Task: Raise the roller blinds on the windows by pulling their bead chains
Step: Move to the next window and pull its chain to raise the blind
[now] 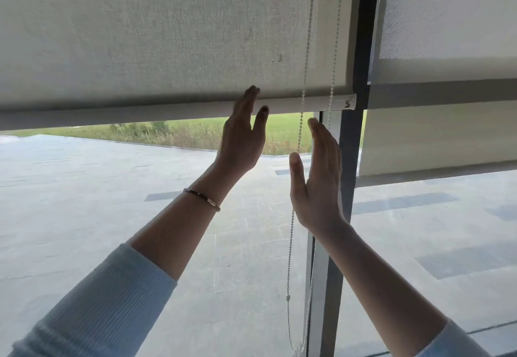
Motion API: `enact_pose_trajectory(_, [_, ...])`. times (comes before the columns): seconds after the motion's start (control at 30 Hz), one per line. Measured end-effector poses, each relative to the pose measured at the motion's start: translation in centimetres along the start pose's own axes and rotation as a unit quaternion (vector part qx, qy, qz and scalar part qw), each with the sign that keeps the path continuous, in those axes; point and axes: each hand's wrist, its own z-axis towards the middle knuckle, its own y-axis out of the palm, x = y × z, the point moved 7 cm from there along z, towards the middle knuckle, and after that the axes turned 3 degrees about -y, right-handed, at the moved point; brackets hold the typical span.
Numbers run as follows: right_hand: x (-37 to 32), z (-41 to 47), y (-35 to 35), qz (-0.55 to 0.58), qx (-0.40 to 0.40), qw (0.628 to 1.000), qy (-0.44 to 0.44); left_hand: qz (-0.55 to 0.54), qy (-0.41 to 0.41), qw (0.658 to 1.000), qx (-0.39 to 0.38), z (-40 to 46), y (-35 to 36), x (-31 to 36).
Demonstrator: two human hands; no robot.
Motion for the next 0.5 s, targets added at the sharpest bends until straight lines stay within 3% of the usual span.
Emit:
enact_pose_trajectory(0.13, [-1.7, 1.3, 4.6, 0.009, -0.052, 0.998, -0.04, 0.202, 0.11, 0.972, 0.053, -2.1, -6.1, -1.8])
enact_pose_trajectory(0.33, [-7.7, 1.4, 12.6, 0.065, -0.12, 0.986, -0.093, 0.377, 0.076, 0.917, 0.104, -6.6, -18.1, -5.7])
enact_pose_trajectory(0.5, [-18.0, -0.3, 19.6, 0.133, -0.138, 0.972, -0.133, 0.465, 0.05, 0.873, 0.14, -10.7, -28.5, -7.7])
